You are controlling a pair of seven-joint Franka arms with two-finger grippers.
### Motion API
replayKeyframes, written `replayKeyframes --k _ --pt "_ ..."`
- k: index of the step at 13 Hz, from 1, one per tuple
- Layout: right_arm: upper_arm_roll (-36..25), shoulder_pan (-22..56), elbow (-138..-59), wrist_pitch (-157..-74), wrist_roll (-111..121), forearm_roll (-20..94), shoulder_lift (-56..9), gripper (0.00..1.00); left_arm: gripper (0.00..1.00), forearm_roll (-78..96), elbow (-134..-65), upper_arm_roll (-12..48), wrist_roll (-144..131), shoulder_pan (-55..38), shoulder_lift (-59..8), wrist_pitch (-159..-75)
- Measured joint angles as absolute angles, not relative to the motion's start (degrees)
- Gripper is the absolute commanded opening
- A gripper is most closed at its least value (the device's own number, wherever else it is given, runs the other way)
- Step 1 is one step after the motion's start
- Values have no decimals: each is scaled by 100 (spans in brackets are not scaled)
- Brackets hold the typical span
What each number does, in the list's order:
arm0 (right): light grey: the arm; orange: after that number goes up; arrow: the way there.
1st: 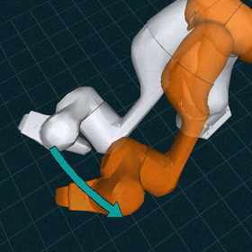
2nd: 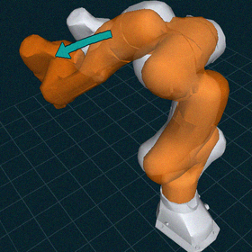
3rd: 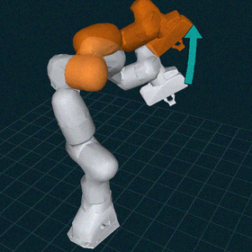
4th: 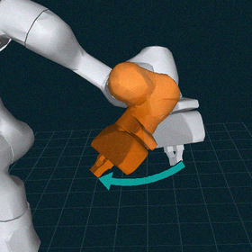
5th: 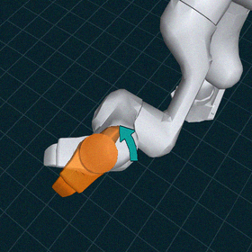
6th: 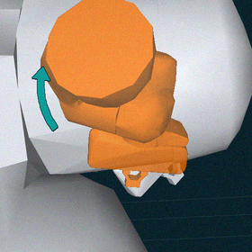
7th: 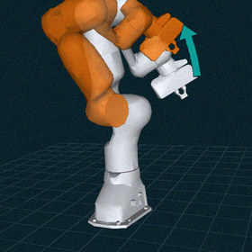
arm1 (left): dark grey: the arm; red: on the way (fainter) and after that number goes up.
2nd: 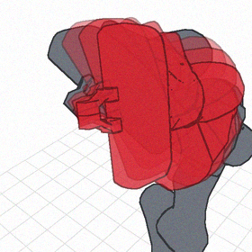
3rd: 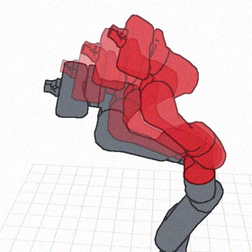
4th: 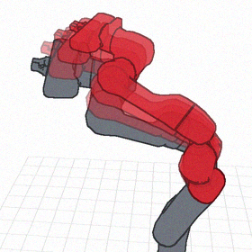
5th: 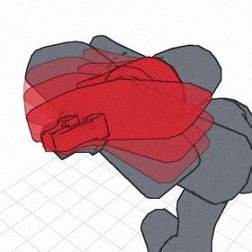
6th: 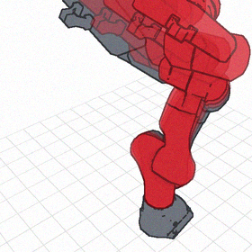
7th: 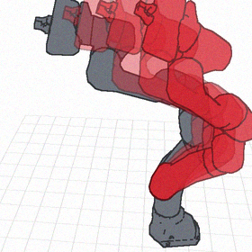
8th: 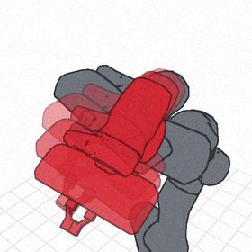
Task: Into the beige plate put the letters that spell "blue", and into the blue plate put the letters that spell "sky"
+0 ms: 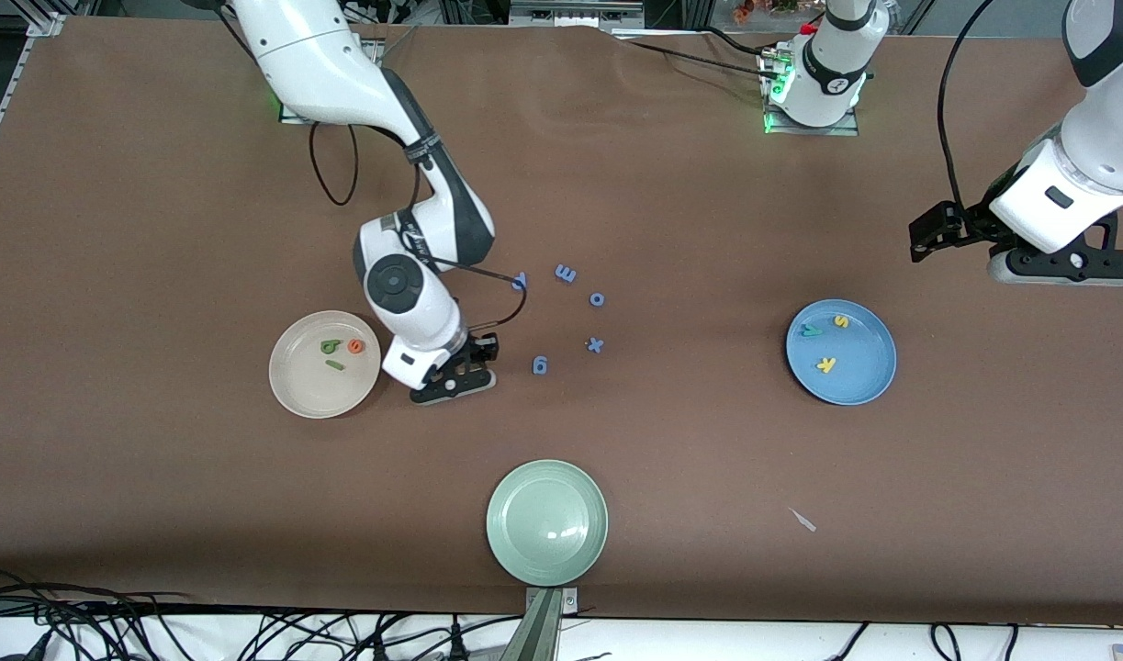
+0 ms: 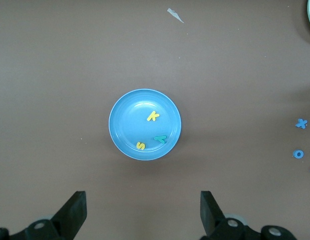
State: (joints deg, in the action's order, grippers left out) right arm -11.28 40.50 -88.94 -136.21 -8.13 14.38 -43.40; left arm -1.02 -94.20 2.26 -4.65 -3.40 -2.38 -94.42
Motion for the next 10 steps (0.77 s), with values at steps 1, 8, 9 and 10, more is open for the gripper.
replayKeyframes --k 1,8,9,10 --pt "-1128 4076 -8808 -13680 -865 1438 -4449 56 100 -102 -9420 227 -465 -340 -238 -9442" --pt "-1135 4087 -8700 -14209 -872 1438 -4854 53 100 -102 -9420 227 -465 -340 -238 -9442" --pt "-1136 4087 -8700 -14209 -872 1438 -4854 48 100 -102 -9420 226 -465 -340 -238 -9442" --pt "-1137 4087 -8700 -14211 -872 1438 -4854 42 100 -102 -9420 227 -465 -340 -238 -9442"
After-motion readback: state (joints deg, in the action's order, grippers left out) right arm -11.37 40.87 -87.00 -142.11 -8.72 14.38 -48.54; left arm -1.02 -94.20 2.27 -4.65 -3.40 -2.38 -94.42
